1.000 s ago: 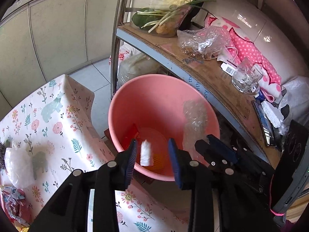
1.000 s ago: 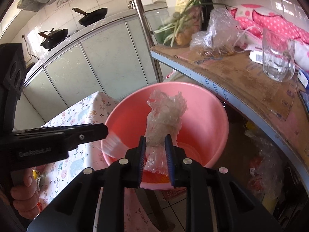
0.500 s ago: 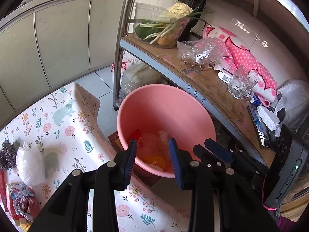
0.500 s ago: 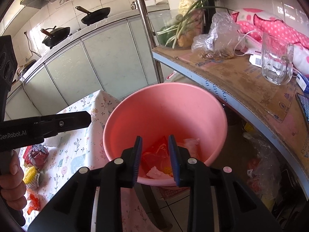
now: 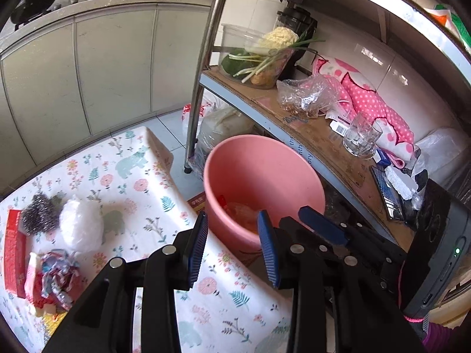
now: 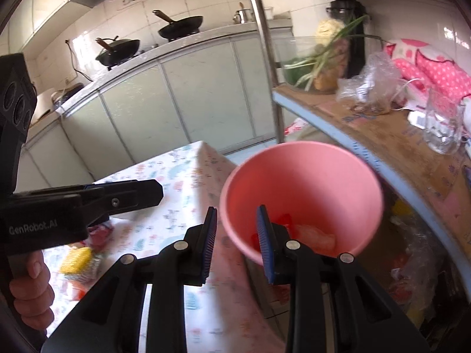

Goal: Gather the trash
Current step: 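Move both grippers back over the remaining trash on the table, then lower the left gripper to the pink paper cup while the right grasps the crumpled patterned wrapper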

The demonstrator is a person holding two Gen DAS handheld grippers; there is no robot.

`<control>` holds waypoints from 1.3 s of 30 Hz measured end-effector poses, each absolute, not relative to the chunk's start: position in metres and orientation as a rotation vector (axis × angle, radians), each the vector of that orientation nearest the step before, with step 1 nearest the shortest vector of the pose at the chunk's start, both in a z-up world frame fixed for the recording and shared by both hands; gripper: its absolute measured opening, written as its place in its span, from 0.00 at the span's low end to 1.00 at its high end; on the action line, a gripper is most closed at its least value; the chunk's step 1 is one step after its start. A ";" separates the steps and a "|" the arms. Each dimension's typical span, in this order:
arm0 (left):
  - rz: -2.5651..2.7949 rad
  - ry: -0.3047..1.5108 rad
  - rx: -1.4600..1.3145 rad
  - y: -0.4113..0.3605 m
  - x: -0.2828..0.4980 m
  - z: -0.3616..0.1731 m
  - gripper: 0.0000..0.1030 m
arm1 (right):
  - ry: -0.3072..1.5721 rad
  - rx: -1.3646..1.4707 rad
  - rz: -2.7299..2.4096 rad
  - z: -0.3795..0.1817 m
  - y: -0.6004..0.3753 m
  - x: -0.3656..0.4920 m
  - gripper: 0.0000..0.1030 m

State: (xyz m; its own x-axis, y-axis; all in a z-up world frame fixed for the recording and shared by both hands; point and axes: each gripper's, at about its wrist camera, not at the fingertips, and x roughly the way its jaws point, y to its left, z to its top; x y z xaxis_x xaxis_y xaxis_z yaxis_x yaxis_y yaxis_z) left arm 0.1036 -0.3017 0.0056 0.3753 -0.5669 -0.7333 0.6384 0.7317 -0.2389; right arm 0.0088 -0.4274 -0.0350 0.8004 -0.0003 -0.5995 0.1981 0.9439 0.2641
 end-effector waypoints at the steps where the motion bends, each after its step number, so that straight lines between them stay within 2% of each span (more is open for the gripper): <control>1: -0.763 0.896 0.087 -0.296 0.103 0.007 0.33 | 0.646 0.338 -0.090 -0.036 -0.424 0.011 0.28; 14: -0.626 0.878 0.014 -0.197 0.101 0.012 0.33 | 0.701 0.335 -0.058 -0.031 -0.385 0.016 0.28; 18: -0.555 0.864 -0.008 -0.163 0.103 0.009 0.43 | 0.743 0.359 -0.030 -0.033 -0.378 0.021 0.28; 28: -0.370 0.882 -0.033 -0.075 0.107 -0.017 0.43 | 0.801 0.307 0.039 -0.038 -0.340 0.039 0.28; 35: -0.336 0.947 -0.056 -0.052 0.116 -0.044 0.43 | 0.847 0.293 0.169 -0.041 -0.308 0.056 0.28; 37: -0.345 0.957 -0.059 -0.052 0.120 -0.050 0.43 | 0.859 0.287 0.210 -0.041 -0.299 0.059 0.40; 39: -0.352 0.967 -0.060 -0.055 0.125 -0.055 0.43 | 0.874 0.274 0.239 -0.042 -0.289 0.064 0.42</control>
State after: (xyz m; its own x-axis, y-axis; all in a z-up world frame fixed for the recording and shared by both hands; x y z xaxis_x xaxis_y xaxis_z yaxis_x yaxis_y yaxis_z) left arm 0.1249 -0.0551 -0.0546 0.5161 -0.3193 -0.7948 0.2666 0.9417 -0.2052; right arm 0.0637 -0.2892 -0.0421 0.6192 0.3162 -0.7188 -0.0942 0.9386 0.3318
